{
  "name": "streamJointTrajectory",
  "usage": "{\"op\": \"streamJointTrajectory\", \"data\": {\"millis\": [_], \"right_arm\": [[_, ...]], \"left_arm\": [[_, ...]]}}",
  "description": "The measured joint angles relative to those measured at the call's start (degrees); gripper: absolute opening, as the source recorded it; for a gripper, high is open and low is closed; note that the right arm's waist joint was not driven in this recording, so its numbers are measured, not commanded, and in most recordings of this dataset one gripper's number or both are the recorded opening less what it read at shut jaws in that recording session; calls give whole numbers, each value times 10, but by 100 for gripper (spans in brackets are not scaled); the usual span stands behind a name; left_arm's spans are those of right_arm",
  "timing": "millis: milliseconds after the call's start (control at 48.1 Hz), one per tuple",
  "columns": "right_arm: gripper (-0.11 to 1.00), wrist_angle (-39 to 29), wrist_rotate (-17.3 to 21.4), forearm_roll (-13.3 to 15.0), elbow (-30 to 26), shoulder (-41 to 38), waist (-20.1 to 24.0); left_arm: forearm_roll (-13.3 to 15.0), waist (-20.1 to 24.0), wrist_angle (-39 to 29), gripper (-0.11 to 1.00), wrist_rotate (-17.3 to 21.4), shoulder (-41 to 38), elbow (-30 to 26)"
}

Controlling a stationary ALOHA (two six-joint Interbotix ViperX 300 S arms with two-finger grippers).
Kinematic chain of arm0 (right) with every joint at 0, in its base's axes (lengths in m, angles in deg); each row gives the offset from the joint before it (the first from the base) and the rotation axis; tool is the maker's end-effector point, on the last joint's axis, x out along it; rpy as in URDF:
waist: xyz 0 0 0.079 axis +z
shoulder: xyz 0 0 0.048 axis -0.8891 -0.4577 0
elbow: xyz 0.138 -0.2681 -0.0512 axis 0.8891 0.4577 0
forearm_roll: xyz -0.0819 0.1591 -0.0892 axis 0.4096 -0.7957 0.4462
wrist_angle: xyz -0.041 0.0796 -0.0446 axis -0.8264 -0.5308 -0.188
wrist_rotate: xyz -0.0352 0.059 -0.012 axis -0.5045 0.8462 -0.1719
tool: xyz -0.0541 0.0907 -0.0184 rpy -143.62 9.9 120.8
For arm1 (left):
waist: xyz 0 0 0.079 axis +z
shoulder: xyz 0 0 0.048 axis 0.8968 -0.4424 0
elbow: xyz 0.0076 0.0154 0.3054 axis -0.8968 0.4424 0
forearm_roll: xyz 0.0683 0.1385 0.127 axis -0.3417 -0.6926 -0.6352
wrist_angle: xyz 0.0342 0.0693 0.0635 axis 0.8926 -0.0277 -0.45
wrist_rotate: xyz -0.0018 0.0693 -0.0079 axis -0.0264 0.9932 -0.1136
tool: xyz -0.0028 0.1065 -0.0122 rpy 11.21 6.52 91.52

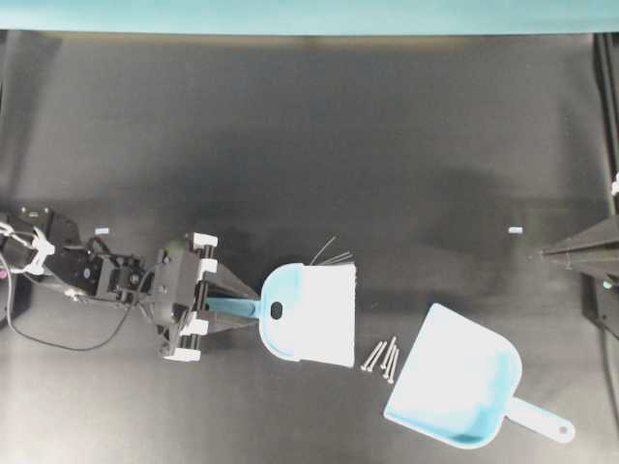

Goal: Hold the dustpan with a person, while the left arm uses a hand brush to gather the screws into the dustpan.
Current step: 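Close the left gripper on the blue brush handle, then lift the brush and carry it toward the screws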

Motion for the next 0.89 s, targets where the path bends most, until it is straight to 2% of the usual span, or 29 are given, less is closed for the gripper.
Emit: {"op": "streamJointTrajectory", "data": {"millis": [125,333,665,894], "right_arm": [[0,3,0,0,2,2,0],[0,13,-1,-1,13,2,0],[0,15,-1,-1,14,3,0],[0,15,-1,-1,14,4,0]], "left_arm": [[-1,1,-45,30,4,26,-8],[0,8,-195,30,22,95,-38],[0,24,-578,30,153,214,-163],[1,26,-838,30,229,225,-276]]}}
